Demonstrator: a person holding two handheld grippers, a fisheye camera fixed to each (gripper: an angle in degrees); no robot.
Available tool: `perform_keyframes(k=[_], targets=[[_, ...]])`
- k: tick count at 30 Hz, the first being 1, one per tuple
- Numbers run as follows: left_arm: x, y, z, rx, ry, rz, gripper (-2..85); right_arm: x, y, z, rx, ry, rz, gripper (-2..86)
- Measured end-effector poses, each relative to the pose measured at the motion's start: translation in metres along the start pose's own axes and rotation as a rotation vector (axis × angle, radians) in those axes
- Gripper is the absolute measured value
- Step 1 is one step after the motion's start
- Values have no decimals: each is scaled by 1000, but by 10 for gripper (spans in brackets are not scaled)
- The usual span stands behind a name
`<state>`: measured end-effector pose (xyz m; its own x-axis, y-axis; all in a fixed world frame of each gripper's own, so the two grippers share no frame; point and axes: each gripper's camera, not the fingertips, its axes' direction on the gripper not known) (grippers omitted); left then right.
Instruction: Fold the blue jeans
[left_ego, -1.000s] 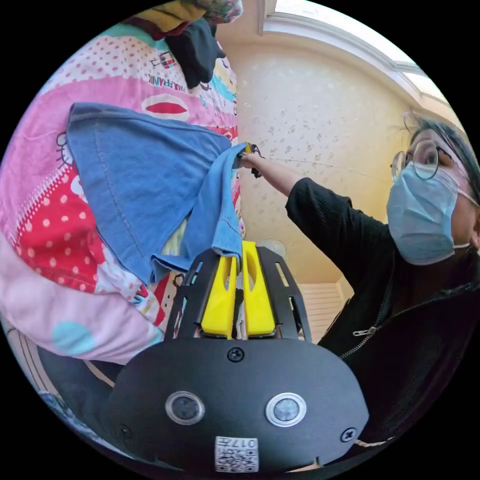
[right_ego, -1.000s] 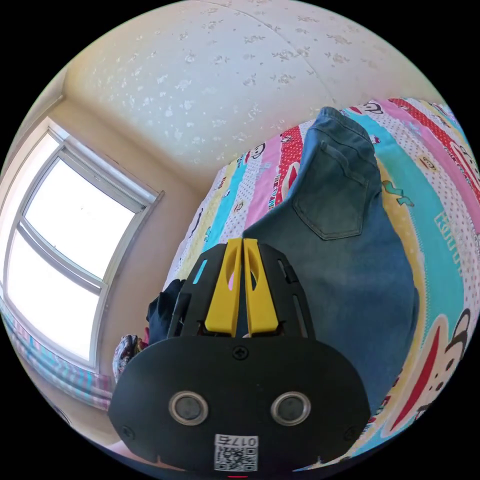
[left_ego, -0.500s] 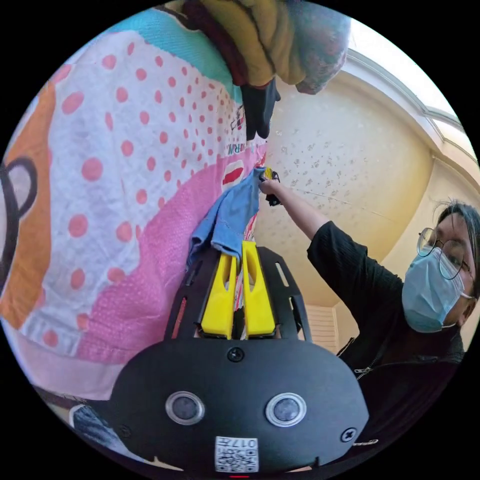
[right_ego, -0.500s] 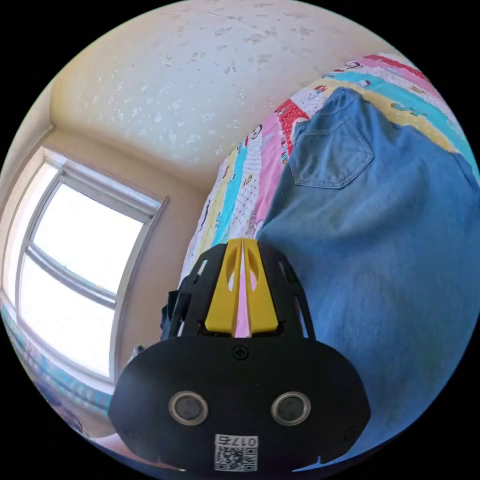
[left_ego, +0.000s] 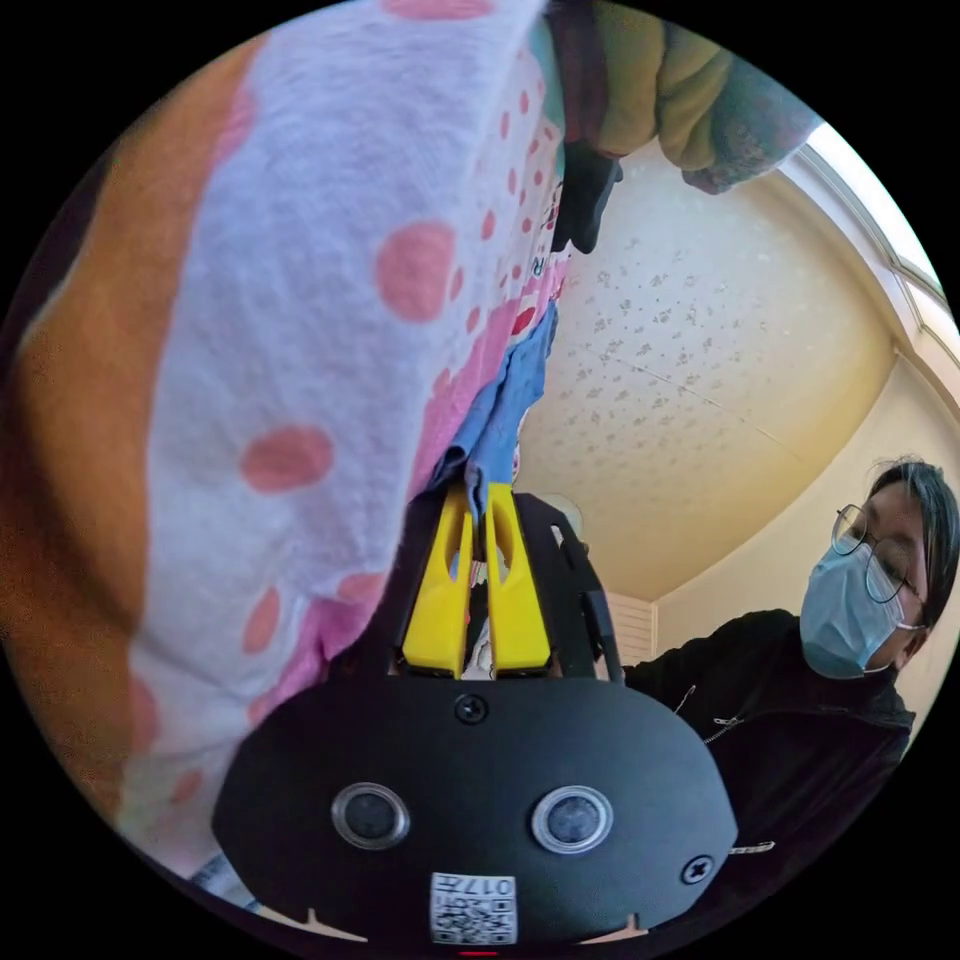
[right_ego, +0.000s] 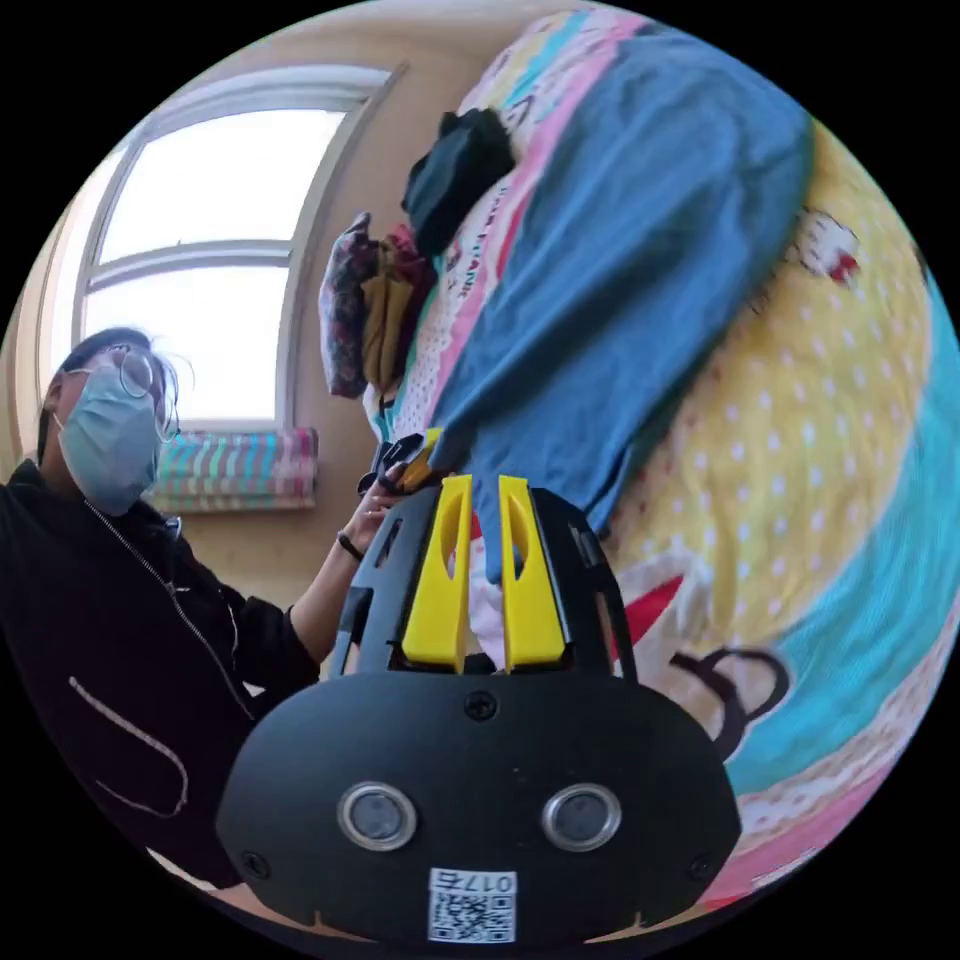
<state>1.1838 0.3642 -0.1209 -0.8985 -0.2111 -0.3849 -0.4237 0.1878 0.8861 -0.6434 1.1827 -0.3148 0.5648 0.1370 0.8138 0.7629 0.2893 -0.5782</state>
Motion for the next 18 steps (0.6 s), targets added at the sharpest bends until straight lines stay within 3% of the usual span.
perform_keyframes(k=[6, 18], targets=[[-4, 3, 18, -12, -50, 2, -7, 24, 79, 33, 258, -42, 238, 70], [22, 27, 53, -93, -163, 18, -7, 27, 75, 21, 392, -87, 415, 15]])
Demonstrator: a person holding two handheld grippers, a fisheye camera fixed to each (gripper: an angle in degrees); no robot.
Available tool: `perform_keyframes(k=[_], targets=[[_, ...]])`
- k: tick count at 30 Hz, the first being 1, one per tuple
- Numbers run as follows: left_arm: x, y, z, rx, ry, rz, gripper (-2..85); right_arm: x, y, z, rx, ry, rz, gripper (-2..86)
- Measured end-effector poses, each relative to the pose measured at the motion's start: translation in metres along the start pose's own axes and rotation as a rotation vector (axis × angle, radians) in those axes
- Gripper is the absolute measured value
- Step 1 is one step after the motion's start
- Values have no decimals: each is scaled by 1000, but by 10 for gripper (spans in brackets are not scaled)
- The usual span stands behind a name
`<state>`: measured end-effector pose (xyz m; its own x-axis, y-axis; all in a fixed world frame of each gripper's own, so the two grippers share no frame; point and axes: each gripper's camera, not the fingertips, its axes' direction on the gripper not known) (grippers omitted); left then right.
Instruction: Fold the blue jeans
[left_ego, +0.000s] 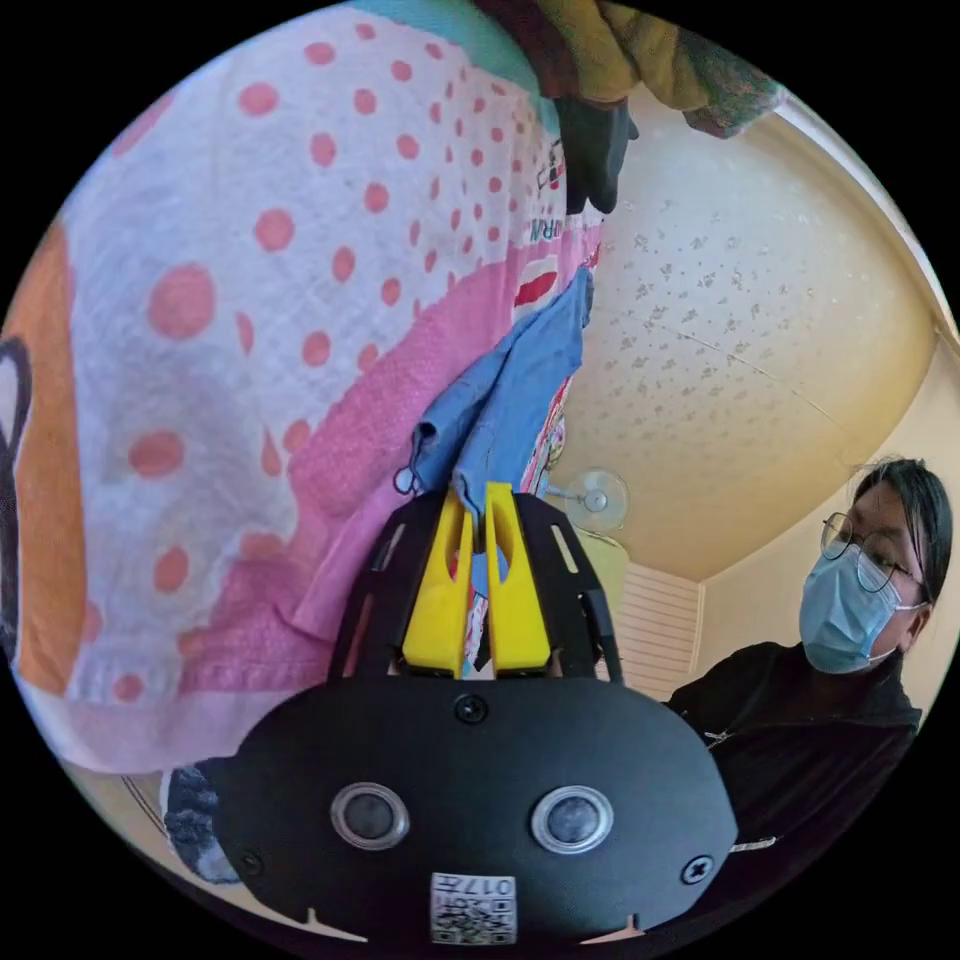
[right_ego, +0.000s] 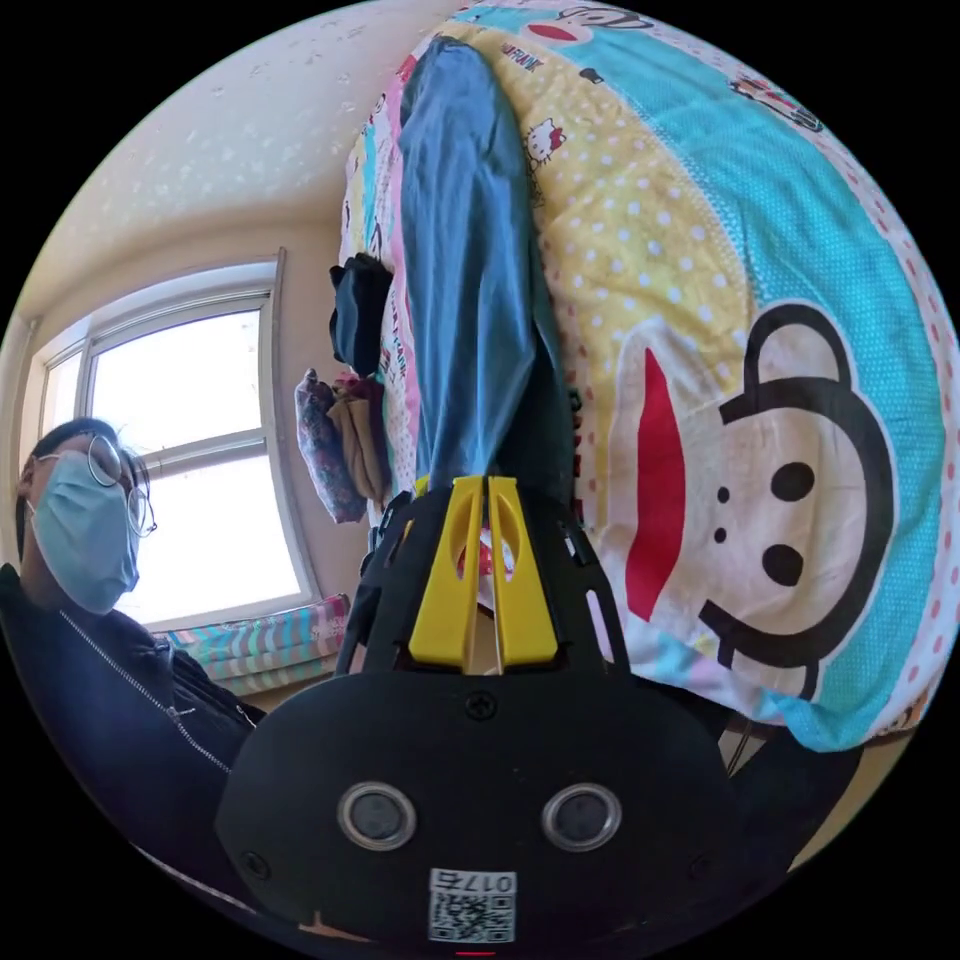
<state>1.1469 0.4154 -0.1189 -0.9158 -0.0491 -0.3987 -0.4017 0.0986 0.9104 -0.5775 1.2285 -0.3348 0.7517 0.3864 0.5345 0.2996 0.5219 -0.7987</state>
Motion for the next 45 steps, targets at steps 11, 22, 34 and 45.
perform_keyframes(k=[11, 22, 34, 45], targets=[[8, 33, 10, 61, -190, 70, -3, 28, -1, 14, -149, 110, -214, 16], [77, 35, -4, 84, -395, 459, 61, 50, -5, -27, -116, 62, -198, 77], [60, -34, 59, -317, -426, 555, 103, 95, -11, -20, -22, -119, -52, 91], [63, -41, 58, -495, -209, 487, 32, 68, -10, -81, -137, -240, -71, 35]])
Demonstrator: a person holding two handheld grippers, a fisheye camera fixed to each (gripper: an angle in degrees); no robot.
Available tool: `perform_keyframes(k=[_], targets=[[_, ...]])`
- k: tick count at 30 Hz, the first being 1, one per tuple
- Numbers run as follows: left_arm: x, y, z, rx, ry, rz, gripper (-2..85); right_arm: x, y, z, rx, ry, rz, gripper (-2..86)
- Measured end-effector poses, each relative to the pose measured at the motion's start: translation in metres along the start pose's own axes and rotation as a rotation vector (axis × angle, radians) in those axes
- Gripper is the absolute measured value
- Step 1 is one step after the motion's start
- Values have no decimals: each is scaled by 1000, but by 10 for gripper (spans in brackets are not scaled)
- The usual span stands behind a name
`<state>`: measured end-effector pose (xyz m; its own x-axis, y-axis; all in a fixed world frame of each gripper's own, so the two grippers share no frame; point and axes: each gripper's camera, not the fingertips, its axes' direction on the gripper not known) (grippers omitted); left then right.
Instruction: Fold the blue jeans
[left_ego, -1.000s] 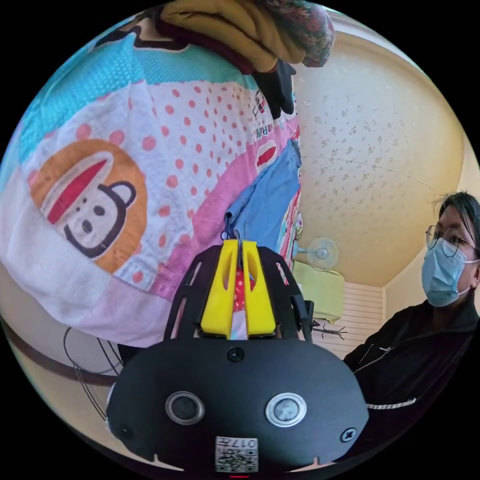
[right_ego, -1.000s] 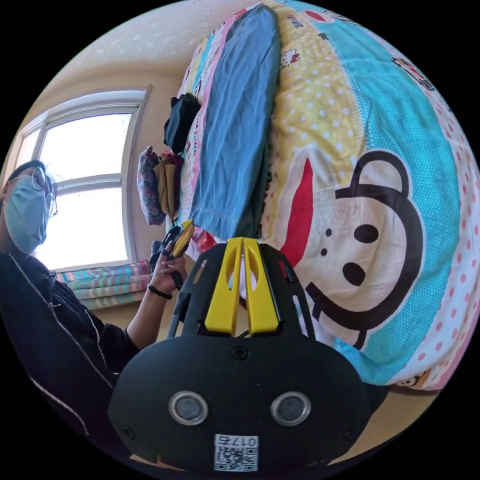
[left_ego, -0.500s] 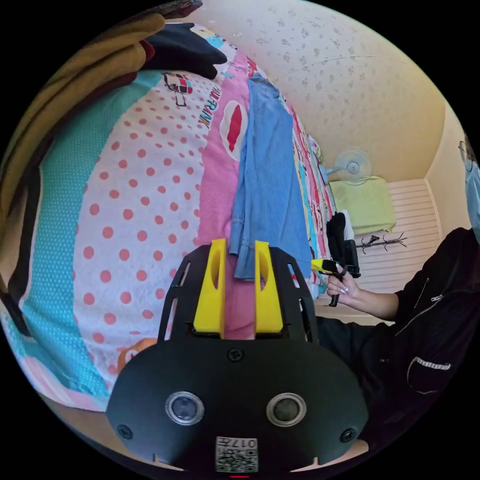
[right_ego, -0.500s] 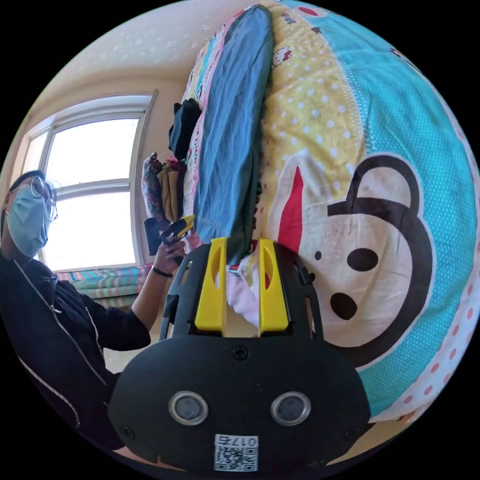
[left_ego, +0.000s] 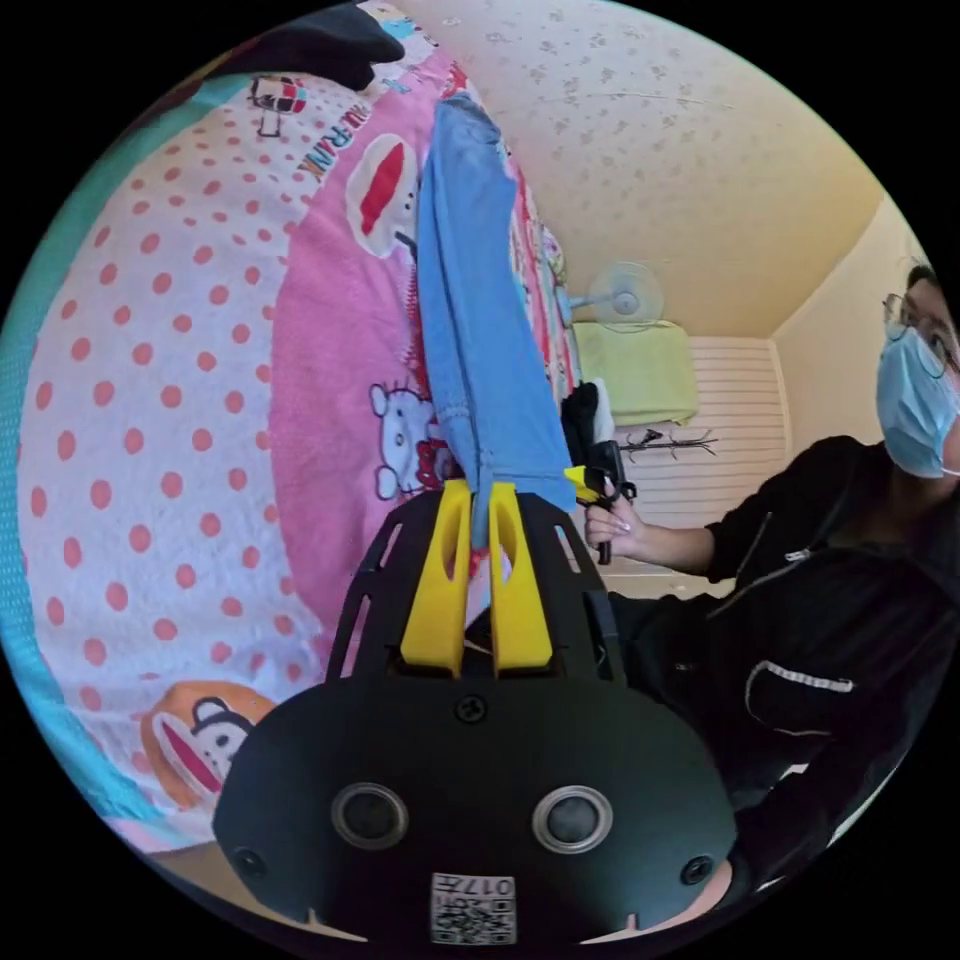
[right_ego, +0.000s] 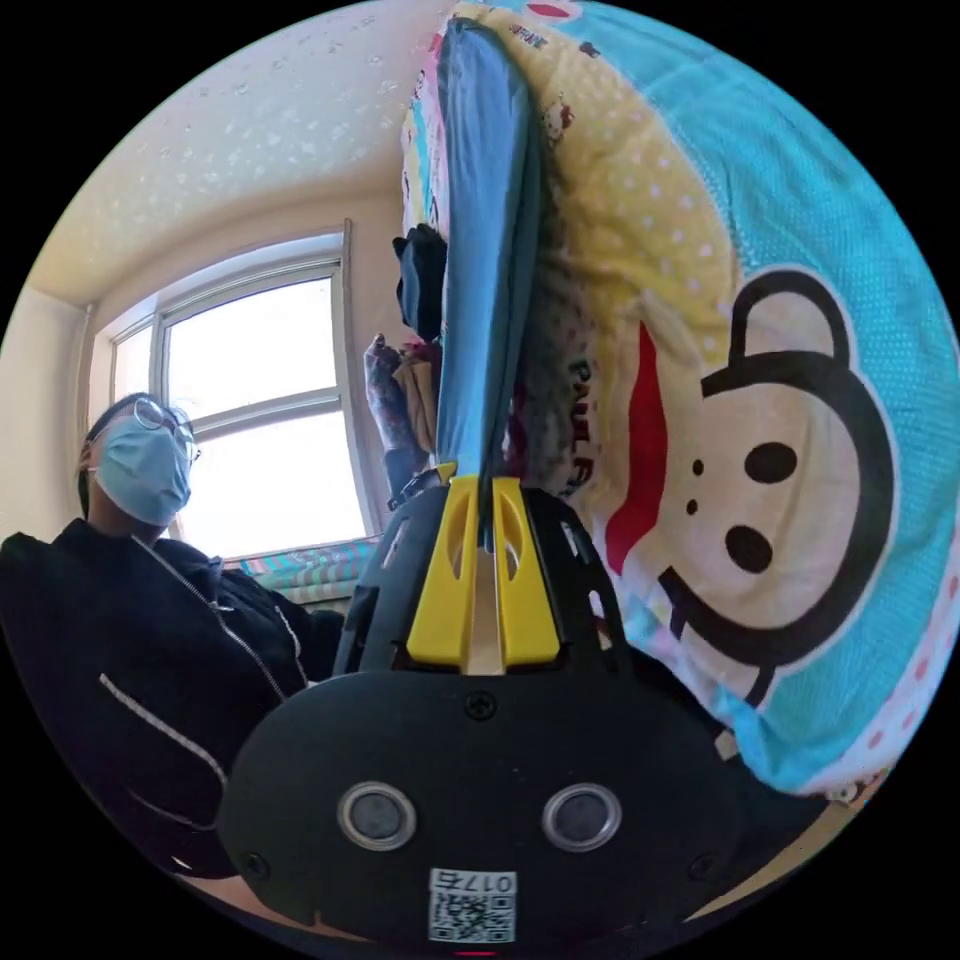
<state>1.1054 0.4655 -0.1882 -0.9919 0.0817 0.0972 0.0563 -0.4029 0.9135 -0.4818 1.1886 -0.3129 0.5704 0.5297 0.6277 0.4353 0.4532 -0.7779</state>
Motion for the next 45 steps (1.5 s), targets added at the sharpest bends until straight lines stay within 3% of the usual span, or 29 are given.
perform_keyframes(k=[3, 8, 10, 12, 15, 21, 28, 34, 39, 42, 45], targets=[[31, 19, -18, 8, 127, 18, 28, -54, 11, -29, -103, 26, -85, 34], [64, 66, -24, -65, 111, -26, 24, -109, 49, -36, -312, 127, -183, 33], [37, 104, -3, -87, 207, -199, 24, -91, 68, -40, -322, 126, -75, 33], [24, 133, 12, -75, 313, -309, 25, -61, 101, -52, -251, -30, 144, 33], [37, 176, 17, -91, 375, -390, 26, -65, 144, -72, -210, -78, 305, 33], [88, 198, 16, -144, 368, -423, 28, -101, 178, -100, -126, -106, 355, 33], [91, 66, -9, 107, 420, -71, 31, -94, 109, -114, 192, -393, 138, 30], [117, -125, -32, 257, 348, 354, 37, -99, -75, -119, 346, -633, -136, 35], [85, -292, -43, 478, 329, 396, 66, -108, -297, -127, 463, -633, -332, 55], [35, -367, -32, 581, 310, 271, 158, -101, -372, -141, 629, -464, -341, 120], [5, -379, -17, 578, 261, 178, 166, -85, -380, -141, 693, -392, -249, 137]])
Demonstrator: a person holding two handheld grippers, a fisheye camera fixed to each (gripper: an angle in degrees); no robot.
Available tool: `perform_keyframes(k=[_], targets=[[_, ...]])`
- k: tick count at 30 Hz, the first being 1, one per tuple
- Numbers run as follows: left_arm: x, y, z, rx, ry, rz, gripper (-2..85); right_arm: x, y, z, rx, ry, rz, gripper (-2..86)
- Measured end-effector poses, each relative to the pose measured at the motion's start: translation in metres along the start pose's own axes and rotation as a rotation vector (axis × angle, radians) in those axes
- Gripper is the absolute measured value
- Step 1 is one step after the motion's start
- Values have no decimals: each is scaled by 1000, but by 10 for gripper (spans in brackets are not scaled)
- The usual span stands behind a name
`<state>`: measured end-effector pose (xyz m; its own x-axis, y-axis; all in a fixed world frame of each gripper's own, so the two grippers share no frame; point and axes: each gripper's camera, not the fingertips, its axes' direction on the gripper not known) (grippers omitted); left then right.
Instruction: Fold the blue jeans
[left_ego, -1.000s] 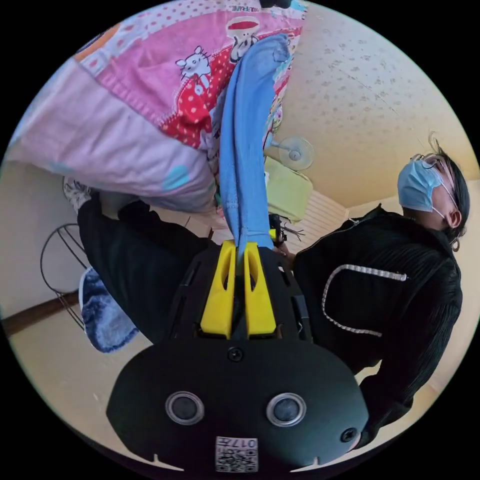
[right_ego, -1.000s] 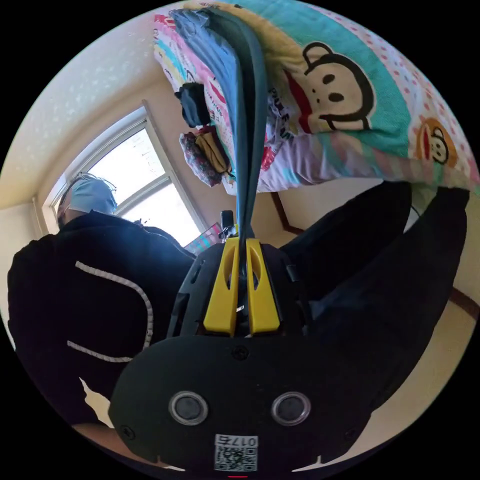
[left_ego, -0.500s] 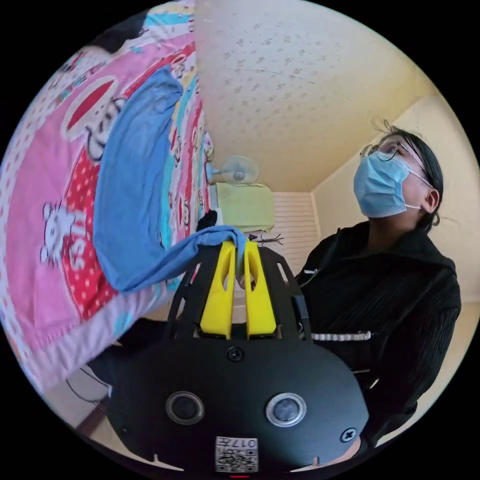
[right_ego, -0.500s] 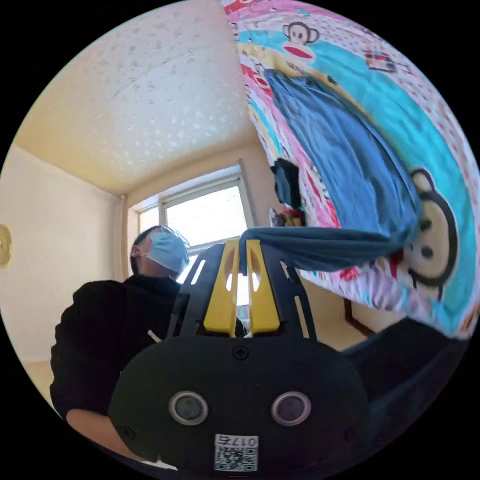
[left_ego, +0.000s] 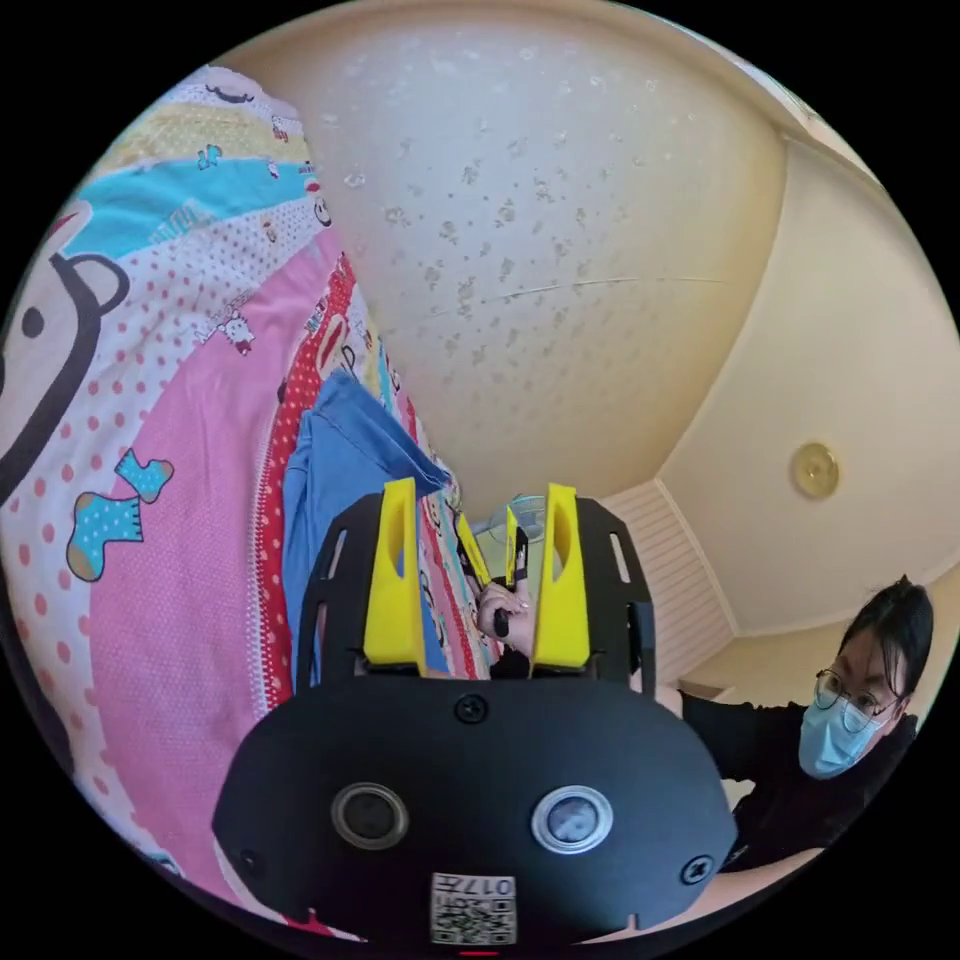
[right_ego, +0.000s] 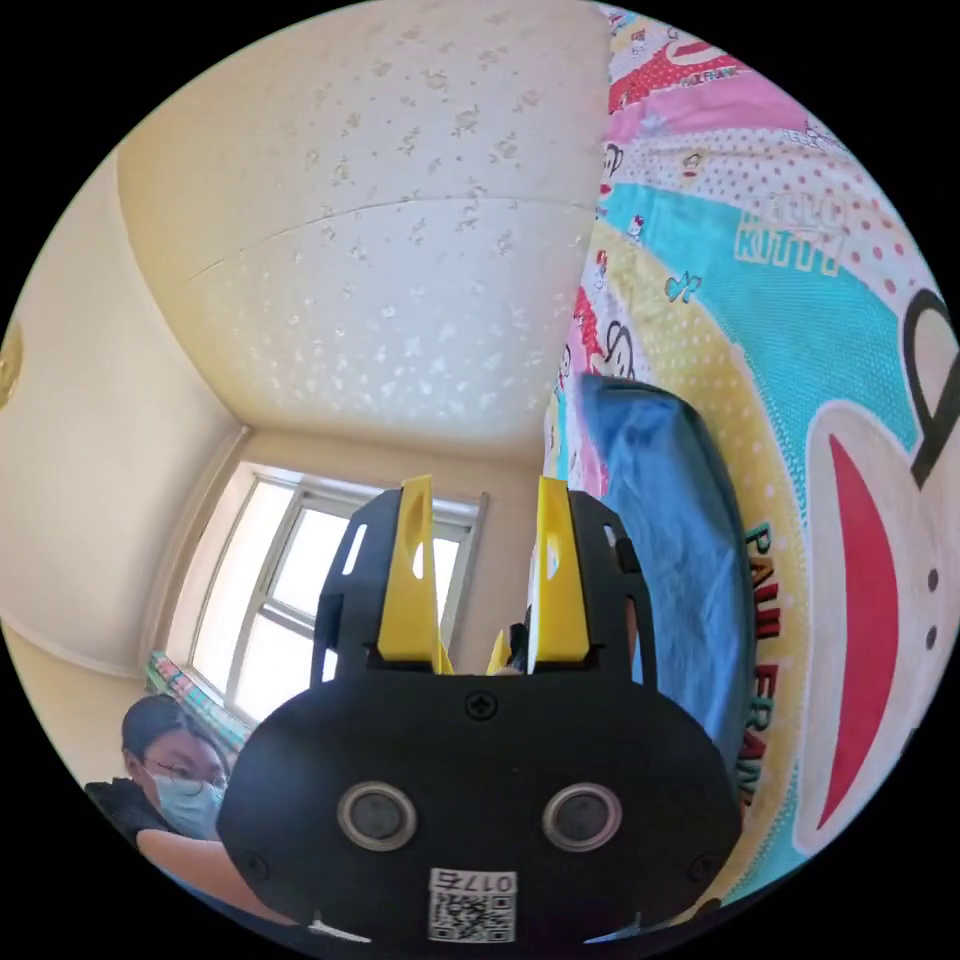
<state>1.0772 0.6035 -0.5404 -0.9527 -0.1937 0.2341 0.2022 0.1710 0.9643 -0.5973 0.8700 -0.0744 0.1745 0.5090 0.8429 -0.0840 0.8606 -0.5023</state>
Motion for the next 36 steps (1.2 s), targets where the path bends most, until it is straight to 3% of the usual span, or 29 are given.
perform_keyframes(k=[2, 4, 6, 8, 12, 15, 19, 21, 26, 31, 36], targets=[[5, 20, -1, -51, -41, 46, 161, 4, 11, -6, -30, -87, -8, 138], [19, 64, -7, -206, -115, 110, 144, 5, 29, -10, -226, -118, -17, 135], [29, 107, -19, -299, -211, 141, 136, -8, 77, -34, -466, 30, -79, 130], [38, 145, -35, -355, -278, 144, 136, -16, 117, -68, -530, 110, -93, 129], [57, 193, -65, -378, -424, 102, 156, -26, 187, -151, -421, 330, -49, 137], [58, 207, -58, -430, -482, 35, 156, -22, 231, -185, -267, 385, 46, 140], [56, 223, -61, -266, -495, -56, 144, -17, 278, -177, -162, 386, 92, 137], [52, 229, -67, -177, -459, -128, 139, -16, 295, -161, -20, 349, 124, 135], [67, 250, -92, 39, -477, -300, 138, -1, 286, -128, 188, 359, 251, 119], [82, 293, -97, 216, -355, -468, 156, 5, 267, -114, 210, 381, 328, 63], [79, 292, -85, 276, -351, -522, 160, -2, 259, -125, 218, 177, 423, 37]])
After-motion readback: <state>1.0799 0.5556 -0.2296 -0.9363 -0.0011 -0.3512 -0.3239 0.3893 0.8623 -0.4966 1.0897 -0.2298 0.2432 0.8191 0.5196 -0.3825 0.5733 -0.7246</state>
